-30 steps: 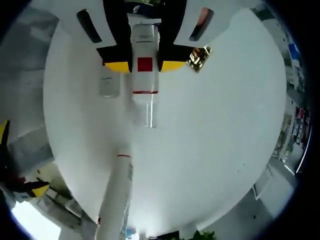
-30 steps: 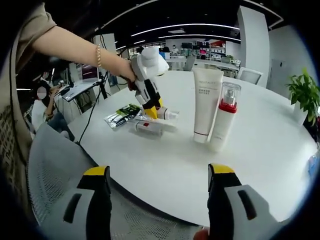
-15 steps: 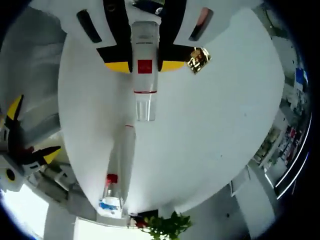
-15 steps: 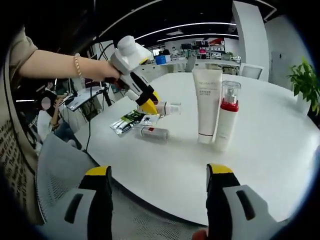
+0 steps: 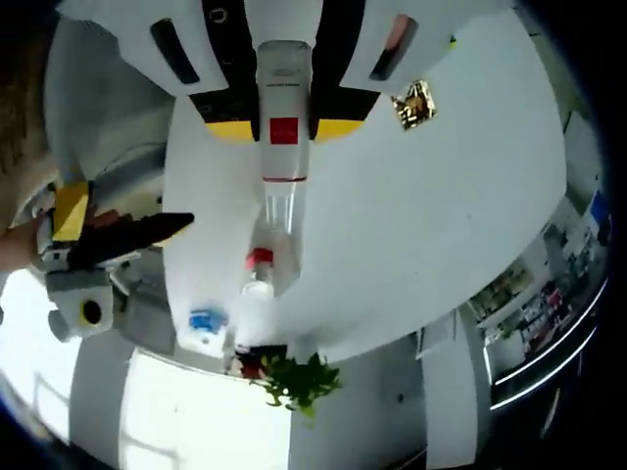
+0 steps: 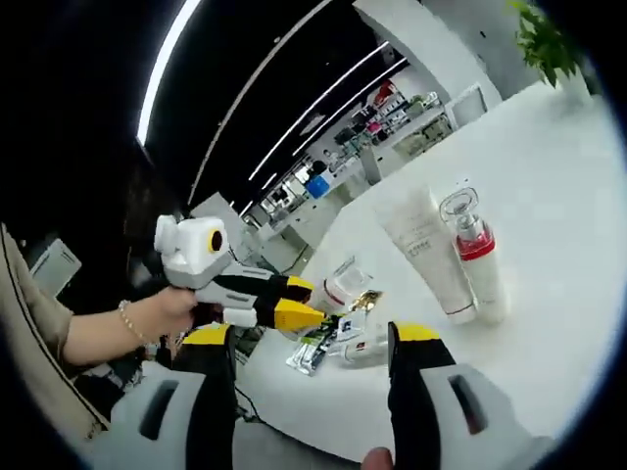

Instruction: Arrange the skincare products in the storage area until every visible bottle or jar stands upright without overlapping.

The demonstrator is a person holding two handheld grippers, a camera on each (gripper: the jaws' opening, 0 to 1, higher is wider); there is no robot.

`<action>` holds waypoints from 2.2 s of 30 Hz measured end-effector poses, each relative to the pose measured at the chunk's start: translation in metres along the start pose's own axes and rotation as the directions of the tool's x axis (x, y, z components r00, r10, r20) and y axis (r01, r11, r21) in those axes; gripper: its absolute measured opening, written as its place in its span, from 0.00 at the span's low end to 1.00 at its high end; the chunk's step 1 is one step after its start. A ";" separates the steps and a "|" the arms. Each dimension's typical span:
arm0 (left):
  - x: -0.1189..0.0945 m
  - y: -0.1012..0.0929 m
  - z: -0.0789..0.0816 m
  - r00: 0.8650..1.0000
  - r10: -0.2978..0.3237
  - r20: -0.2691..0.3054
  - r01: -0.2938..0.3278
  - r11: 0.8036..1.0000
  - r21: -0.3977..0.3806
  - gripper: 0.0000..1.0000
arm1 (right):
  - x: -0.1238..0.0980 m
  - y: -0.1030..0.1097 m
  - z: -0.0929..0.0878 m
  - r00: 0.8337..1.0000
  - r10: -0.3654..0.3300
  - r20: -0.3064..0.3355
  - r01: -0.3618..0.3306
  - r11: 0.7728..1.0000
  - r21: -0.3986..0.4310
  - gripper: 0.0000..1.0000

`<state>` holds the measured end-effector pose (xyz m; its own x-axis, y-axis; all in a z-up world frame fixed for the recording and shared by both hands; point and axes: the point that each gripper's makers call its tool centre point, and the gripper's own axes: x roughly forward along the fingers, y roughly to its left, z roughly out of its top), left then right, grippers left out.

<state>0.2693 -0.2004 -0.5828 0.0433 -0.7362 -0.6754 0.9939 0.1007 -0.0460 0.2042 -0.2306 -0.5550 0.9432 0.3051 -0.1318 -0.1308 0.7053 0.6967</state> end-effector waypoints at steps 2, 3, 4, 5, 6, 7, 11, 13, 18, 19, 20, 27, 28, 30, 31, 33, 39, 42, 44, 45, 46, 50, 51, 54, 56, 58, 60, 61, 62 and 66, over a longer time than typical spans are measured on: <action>-0.006 -0.008 0.007 1.000 0.008 0.026 -0.008 1.000 0.007 0.15 | 0.004 0.002 0.001 1.000 0.003 0.029 -0.005 0.997 0.074 0.62; -0.008 -0.010 0.010 0.999 0.014 0.037 -0.015 1.000 0.012 0.16 | 0.005 0.002 0.001 0.999 0.002 0.043 -0.006 0.995 0.101 0.61; -0.011 -0.014 0.013 0.999 0.022 0.048 -0.023 1.000 0.020 0.16 | 0.007 0.004 0.000 0.999 0.004 0.054 -0.011 0.989 0.145 0.61; -0.013 -0.016 0.016 0.998 0.028 0.059 -0.030 0.999 0.025 0.16 | 0.008 0.006 0.001 0.998 0.013 0.067 -0.024 0.985 0.169 0.60; -0.017 -0.020 0.020 0.997 0.035 0.074 -0.037 0.999 0.032 0.16 | 0.010 0.008 0.003 0.996 0.015 0.092 -0.034 0.978 0.207 0.60; -0.019 -0.022 0.023 0.996 0.041 0.084 -0.044 0.998 0.037 0.16 | 0.011 0.009 0.005 0.994 0.014 0.109 -0.038 0.975 0.218 0.60; -0.027 -0.033 0.033 0.991 0.061 0.116 -0.070 0.995 0.076 0.16 | 0.015 0.014 0.012 0.988 0.013 0.157 -0.061 0.949 0.309 0.58; -0.031 -0.038 0.037 0.989 0.078 0.124 -0.090 0.991 0.098 0.16 | 0.017 0.016 0.013 0.986 0.012 0.166 -0.067 0.942 0.328 0.54; -0.038 -0.050 0.042 0.985 0.108 0.138 -0.127 0.982 0.141 0.16 | 0.020 0.023 0.014 0.984 0.031 0.175 -0.090 0.936 0.341 0.40; -0.038 -0.051 0.042 0.984 0.111 0.139 -0.132 0.980 0.151 0.16 | 0.021 0.027 0.015 0.983 0.042 0.178 -0.099 0.941 0.322 0.38; -0.040 -0.053 0.042 0.983 0.121 0.141 -0.145 0.974 0.173 0.16 | 0.021 0.029 0.014 0.984 0.048 0.173 -0.101 0.945 0.310 0.36; -0.044 -0.056 0.038 0.978 0.151 0.146 -0.175 0.969 0.173 0.16 | 0.019 0.032 0.009 0.984 0.072 0.162 -0.122 0.939 0.321 0.24; -0.043 -0.056 0.037 0.978 0.152 0.144 -0.176 0.969 0.173 0.16 | 0.018 0.031 0.007 0.985 0.073 0.157 -0.121 0.938 0.326 0.24; -0.045 -0.057 0.036 0.978 0.155 0.143 -0.179 0.968 0.175 0.16 | 0.018 0.032 0.006 0.984 0.082 0.161 -0.133 0.932 0.336 0.23; -0.046 -0.058 0.036 0.977 0.155 0.148 -0.180 0.968 0.174 0.16 | 0.017 0.032 0.007 0.981 0.080 0.174 -0.136 0.930 0.342 0.22; -0.047 -0.058 0.035 0.977 0.151 0.151 -0.176 0.971 0.163 0.16 | 0.016 0.033 0.007 0.979 0.087 0.183 -0.149 0.921 0.360 0.21; -0.046 -0.077 0.030 0.981 0.006 0.193 -0.028 0.993 0.112 0.21 | 0.005 0.033 0.006 0.985 0.116 0.127 -0.134 0.980 0.148 0.18; -0.050 -0.080 0.032 0.972 -0.033 0.233 0.018 0.998 0.066 0.32 | -0.003 0.028 0.013 0.985 0.132 0.115 -0.141 0.987 0.079 0.18; -0.054 -0.080 0.034 0.967 -0.065 0.246 0.055 0.997 0.044 0.37 | -0.009 0.028 0.015 0.985 0.161 0.064 -0.160 0.987 -0.022 0.18; -0.058 -0.080 0.037 0.962 -0.082 0.259 0.073 0.996 0.042 0.38 | -0.011 0.030 0.016 0.983 0.180 0.040 -0.178 0.982 -0.057 0.18; -0.060 -0.080 0.040 0.957 -0.096 0.273 0.088 0.995 0.043 0.39 | -0.014 0.033 0.017 0.978 0.209 -0.001 -0.208 0.971 -0.119 0.18; -0.069 -0.086 0.049 0.948 -0.193 0.253 0.175 0.980 0.094 0.41 | -0.021 0.046 0.010 0.945 0.276 -0.175 -0.317 0.902 -0.291 0.18; -0.071 -0.089 0.050 0.947 -0.211 0.242 0.187 0.975 0.118 0.42 | -0.022 0.048 0.007 0.937 0.282 -0.204 -0.336 0.889 -0.313 0.18; -0.075 -0.095 0.052 0.944 -0.273 0.187 0.233 0.950 0.209 0.41 | -0.023 0.056 -0.004 0.899 0.311 -0.309 -0.416 0.827 -0.378 0.18; -0.076 -0.097 0.051 0.942 -0.295 0.160 0.255 0.939 0.232 0.40 | -0.022 0.058 -0.011 0.878 0.304 -0.369 -0.450 0.786 -0.423 0.18; -0.076 -0.098 0.050 0.940 -0.313 0.137 0.274 0.930 0.245 0.39 | -0.022 0.059 -0.017 0.860 0.297 -0.414 -0.479 0.750 -0.456 0.18; -0.075 -0.097 0.049 0.939 -0.324 0.113 0.285 0.920 0.269 0.38 | -0.021 0.061 -0.023 0.840 0.286 -0.461 -0.510 0.706 -0.492 0.18; -0.075 -0.097 0.048 0.938 -0.331 0.099 0.293 0.915 0.276 0.37 | -0.021 0.062 -0.027 0.826 0.278 -0.490 -0.530 0.678 -0.509 0.18; -0.074 -0.099 0.044 0.938 -0.340 0.066 0.308 0.905 0.295 0.37 | -0.021 0.061 -0.029 0.820 0.269 -0.506 -0.539 0.661 -0.522 0.18; -0.072 -0.107 0.038 0.933 -0.359 -0.009 0.337 0.867 0.368 0.33 | -0.023 0.060 -0.041 0.781 0.234 -0.579 -0.590 0.582 -0.560 0.18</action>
<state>0.1640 -0.1838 -0.5016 -0.3176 -0.7168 -0.6207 0.9133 -0.4073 0.0031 0.1623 -0.1695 -0.5391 0.5292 0.7740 -0.3477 -0.8035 0.5889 0.0878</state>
